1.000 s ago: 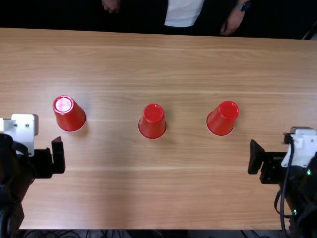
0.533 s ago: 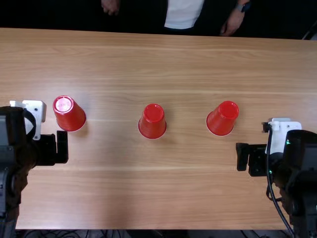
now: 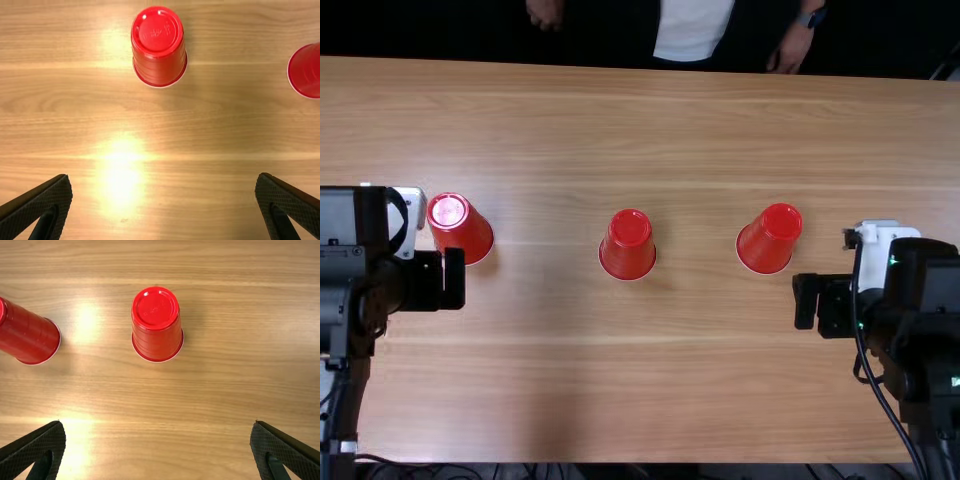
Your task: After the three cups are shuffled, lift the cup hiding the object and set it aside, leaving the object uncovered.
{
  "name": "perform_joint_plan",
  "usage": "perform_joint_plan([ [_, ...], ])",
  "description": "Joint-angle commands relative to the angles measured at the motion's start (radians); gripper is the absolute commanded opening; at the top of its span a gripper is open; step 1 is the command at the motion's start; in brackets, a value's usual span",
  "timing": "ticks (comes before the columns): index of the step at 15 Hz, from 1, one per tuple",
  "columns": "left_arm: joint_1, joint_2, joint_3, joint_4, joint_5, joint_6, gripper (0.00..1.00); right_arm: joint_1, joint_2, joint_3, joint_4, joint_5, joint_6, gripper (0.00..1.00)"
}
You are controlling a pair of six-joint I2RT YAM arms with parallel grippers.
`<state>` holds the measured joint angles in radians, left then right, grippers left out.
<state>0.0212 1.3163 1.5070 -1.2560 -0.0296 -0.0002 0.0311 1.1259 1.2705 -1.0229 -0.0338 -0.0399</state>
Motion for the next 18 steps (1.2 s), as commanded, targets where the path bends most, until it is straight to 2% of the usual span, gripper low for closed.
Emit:
perform_joint_plan([
  [1,0.0,0.049,0.035,0.023,0.006,0.002,1.0,0.012,0.008,0.017,0.011,-0.003,0.005,1.0],
  [3,0.0,0.1,0.033,0.106,-0.002,0.002,1.0,0.01,0.008,0.007,0.017,-0.005,0.009,1.0],
  [5,-0.003,0.178,0.033,0.19,-0.005,-0.04,1.0,0.012,0.006,0.009,0.019,-0.018,0.01,1.0],
  [10,-0.018,0.362,0.062,0.253,-0.005,-0.057,1.0,0.012,0.008,-0.016,0.019,-0.018,0.012,1.0],
  [12,-0.02,0.423,0.085,0.277,-0.007,-0.083,1.0,0.01,0.008,-0.045,0.024,-0.018,0.014,1.0],
  [13,-0.02,0.454,0.104,0.288,-0.02,-0.086,1.0,0.01,0.008,-0.053,0.03,-0.018,0.014,1.0],
  [15,-0.024,0.501,0.131,0.293,-0.083,-0.088,1.0,0.01,0.008,-0.068,0.033,-0.018,0.014,1.0],
  [16,-0.038,0.526,0.145,0.293,-0.099,-0.086,1.0,0.01,0.008,-0.076,0.035,-0.018,0.014,1.0],
  [18,-0.04,0.551,0.153,0.293,-0.105,-0.086,1.0,0.009,0.008,-0.079,0.035,-0.018,0.016,1.0],
])
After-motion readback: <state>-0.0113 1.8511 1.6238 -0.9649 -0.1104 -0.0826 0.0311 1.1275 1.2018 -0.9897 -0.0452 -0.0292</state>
